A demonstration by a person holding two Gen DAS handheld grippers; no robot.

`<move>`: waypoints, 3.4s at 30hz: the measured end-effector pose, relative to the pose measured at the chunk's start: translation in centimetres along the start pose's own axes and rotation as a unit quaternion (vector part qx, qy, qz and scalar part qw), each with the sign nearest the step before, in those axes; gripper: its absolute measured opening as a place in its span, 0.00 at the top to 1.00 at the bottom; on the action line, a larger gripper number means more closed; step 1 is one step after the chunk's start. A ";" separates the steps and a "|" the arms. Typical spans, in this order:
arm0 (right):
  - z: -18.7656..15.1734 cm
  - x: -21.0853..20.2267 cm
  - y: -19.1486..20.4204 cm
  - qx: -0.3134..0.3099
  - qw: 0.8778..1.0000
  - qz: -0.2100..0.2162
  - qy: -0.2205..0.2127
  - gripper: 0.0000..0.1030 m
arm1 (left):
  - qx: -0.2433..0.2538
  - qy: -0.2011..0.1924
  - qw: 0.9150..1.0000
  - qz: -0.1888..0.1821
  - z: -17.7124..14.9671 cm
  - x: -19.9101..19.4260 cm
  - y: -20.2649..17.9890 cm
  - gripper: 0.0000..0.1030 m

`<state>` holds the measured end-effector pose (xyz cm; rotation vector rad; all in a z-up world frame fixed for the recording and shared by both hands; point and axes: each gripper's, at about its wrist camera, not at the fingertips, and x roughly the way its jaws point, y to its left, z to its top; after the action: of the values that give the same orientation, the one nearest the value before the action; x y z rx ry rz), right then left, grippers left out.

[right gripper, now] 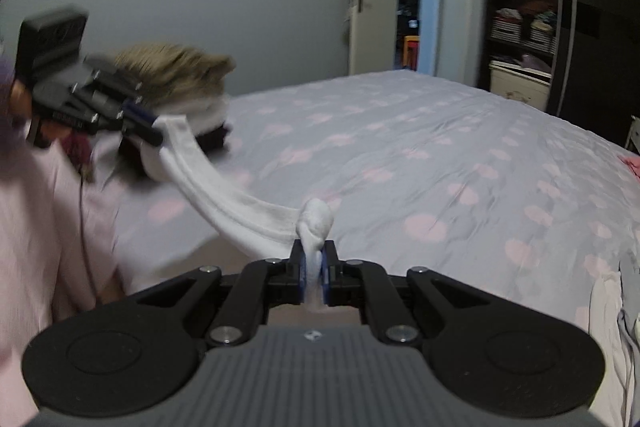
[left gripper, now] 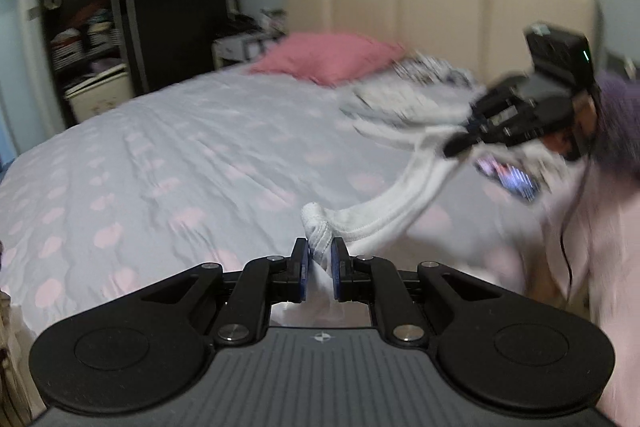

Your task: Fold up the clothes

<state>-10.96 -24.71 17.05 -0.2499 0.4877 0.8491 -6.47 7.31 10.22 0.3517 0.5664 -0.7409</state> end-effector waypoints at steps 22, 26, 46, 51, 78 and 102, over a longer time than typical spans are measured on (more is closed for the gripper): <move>-11.3 1.6 8.5 -0.191 0.971 -0.006 0.145 0.83 | 0.183 0.146 0.971 -0.055 -9.5 3.8 -8.9 0.87; -11.7 1.6 9.0 -0.215 0.963 0.005 0.164 0.78 | 0.213 0.159 0.962 -0.064 -10.0 3.4 -9.9 0.85; -8.3 0.1 5.8 -0.022 0.995 -0.025 0.093 0.69 | -0.056 0.108 0.993 0.007 -6.2 2.9 -3.0 0.60; -7.1 1.6 2.3 0.101 0.989 -0.073 0.083 0.59 | -0.193 0.104 0.974 0.051 -5.4 5.1 1.4 0.59; -10.2 9.9 -9.3 0.430 0.901 -0.014 0.057 0.59 | -0.438 0.086 0.895 -0.004 -10.2 12.6 10.3 0.76; -11.3 12.4 -11.2 0.492 0.870 -0.026 0.016 0.88 | -0.521 0.017 0.853 0.016 -13.0 13.5 12.2 0.87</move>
<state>1.07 -28.28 1.30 0.6673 0.8791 0.4548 5.71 14.92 -6.92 -0.6411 0.9086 -0.3070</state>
